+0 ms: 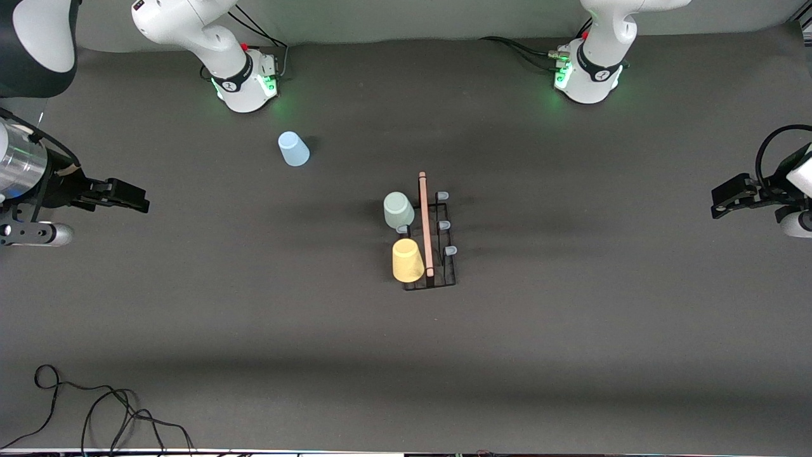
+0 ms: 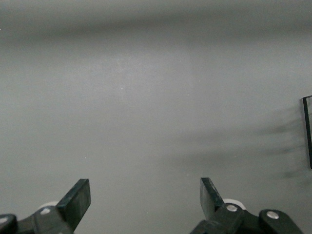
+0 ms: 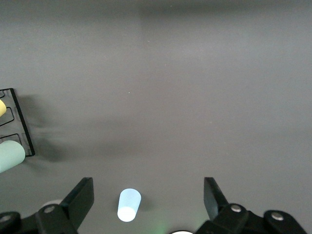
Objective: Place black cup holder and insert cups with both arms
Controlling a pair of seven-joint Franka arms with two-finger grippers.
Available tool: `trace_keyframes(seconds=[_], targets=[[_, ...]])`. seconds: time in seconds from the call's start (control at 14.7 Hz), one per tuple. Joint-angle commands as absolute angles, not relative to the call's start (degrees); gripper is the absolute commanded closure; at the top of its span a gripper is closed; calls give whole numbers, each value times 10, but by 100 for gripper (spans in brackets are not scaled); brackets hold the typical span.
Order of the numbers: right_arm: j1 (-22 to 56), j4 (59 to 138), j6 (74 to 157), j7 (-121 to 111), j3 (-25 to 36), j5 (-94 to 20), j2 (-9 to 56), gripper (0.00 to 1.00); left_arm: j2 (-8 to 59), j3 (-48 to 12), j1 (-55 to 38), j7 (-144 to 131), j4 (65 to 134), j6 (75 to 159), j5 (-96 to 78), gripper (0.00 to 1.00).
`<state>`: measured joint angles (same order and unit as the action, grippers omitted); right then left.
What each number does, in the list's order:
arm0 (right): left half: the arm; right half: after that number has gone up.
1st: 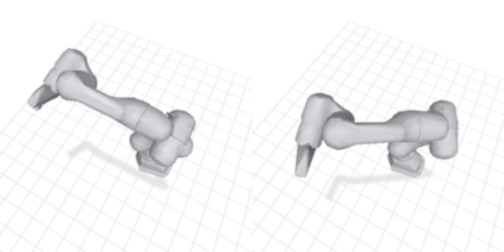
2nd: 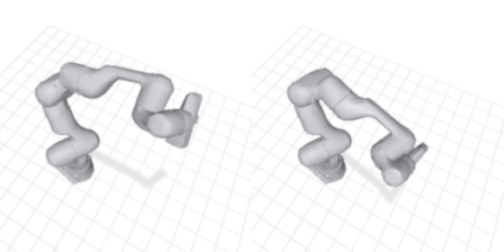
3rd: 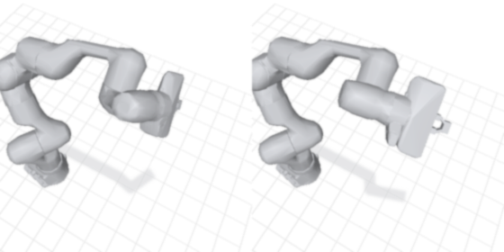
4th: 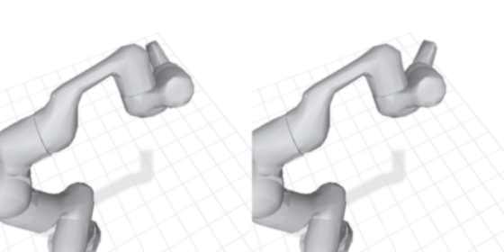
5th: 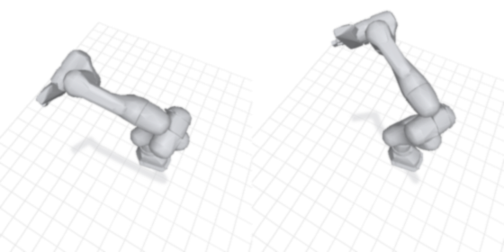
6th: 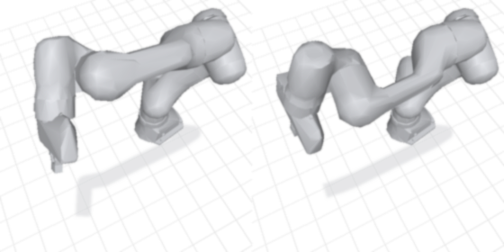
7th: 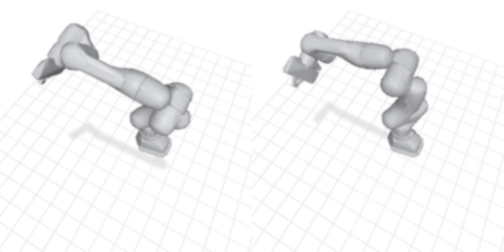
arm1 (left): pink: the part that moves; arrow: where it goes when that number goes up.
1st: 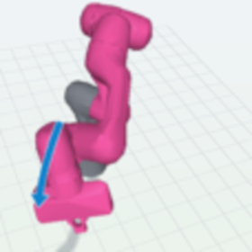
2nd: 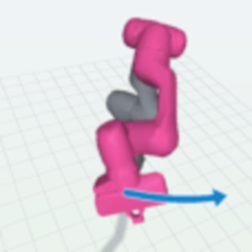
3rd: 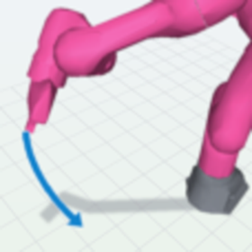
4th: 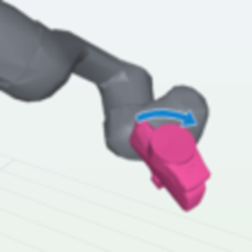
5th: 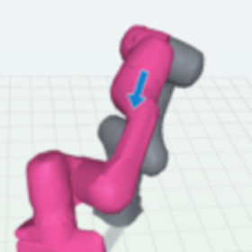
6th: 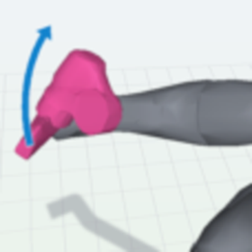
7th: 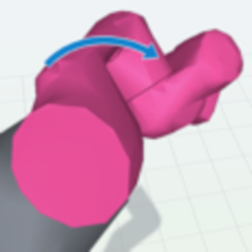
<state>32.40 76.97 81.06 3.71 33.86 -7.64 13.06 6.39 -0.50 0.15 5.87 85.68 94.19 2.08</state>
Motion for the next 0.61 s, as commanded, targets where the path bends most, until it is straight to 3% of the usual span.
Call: trace_keyframes(seconds=[0.0, 0.2, 0.55], targets=[[235, 792, 820, 26, 235, -42, 95, 0, 67, -3, -4, 62, 850, 943, 27, 0], [154, 809, 824, 26, 147, -29, 75, 0, 67, -3, -4, 62, 850, 944, 27, 0], [98, 925, 902, 26, 88, -10, -4, 0, 67, -3, -2, 62, 853, 941, 27, 0]])
